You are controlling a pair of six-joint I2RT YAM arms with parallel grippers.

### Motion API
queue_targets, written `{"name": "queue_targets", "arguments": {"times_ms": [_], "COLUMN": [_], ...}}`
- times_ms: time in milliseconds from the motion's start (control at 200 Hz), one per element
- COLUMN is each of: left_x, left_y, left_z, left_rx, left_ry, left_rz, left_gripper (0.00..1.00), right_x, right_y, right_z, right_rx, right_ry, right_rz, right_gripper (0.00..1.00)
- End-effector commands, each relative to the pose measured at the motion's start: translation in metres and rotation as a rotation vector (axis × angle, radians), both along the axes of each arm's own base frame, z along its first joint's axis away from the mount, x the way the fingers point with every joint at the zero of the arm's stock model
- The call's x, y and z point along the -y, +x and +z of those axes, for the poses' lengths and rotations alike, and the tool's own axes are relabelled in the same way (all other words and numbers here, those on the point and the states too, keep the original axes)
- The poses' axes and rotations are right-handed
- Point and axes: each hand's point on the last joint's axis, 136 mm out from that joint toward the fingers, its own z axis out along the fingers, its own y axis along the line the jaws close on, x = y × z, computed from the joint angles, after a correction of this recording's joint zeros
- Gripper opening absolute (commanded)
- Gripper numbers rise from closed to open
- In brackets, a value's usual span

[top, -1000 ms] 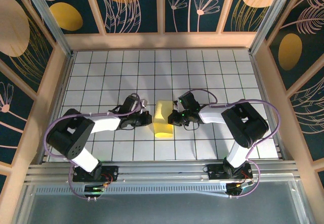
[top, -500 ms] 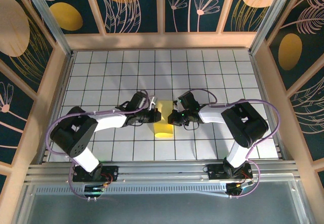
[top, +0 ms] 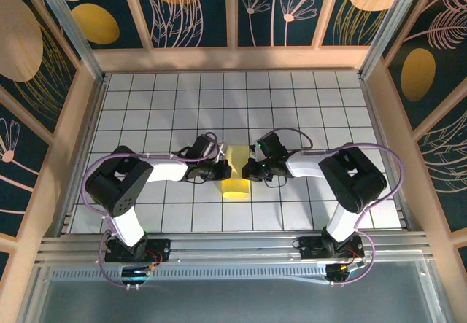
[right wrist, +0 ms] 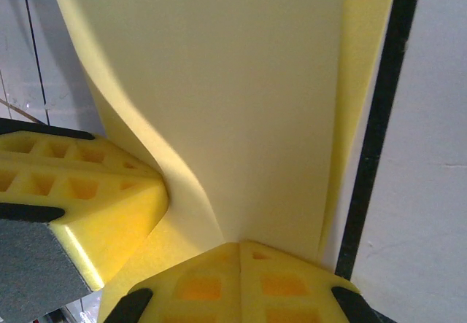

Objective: Fold a paper plane with a square sheet of paper (fold left side to right side)
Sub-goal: Hold the square sheet of paper at the center of the table.

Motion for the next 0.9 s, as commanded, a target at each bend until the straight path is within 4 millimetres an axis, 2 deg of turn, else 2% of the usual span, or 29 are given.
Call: {"name": "queue_targets", "arguments": {"times_ms": [0, 265, 420, 596, 896], "left_x": [-0.011, -0.015, -0.014, -0.013, -0.014], "left_y": [-0.014, -0.016, -0.017, -0.016, -0.016], "left_z": [-0.026, -0.028, -0.028, -0.027, -0.027], "left_rx": [-0.064, -0.067, -0.070, -0.068, -0.067], "left_ry": [0.078, 0.103, 0.099, 0.100, 0.108], "left_rz": [-0.001, 0.007, 0.001, 0.003, 0.002], "left_gripper": [0.00, 0.00, 0.00, 0.00, 0.00], "right_x": [0.037, 0.001, -0.009, -0.021, -0.033], "right_y": [-0.030, -0.001, 0.020, 0.038, 0.050], "right_z": [-0.050, 0.001, 0.022, 0.030, 0.015], "right_rx": [-0.117, -0.019, 0.044, 0.070, 0.058], "right_ry": [-0.218, -0.049, -0.009, 0.039, 0.037], "right_rz": [-0.013, 0.004, 0.006, 0.006, 0.018], "right_gripper": [0.00, 0.00, 0.00, 0.00, 0.00]}}
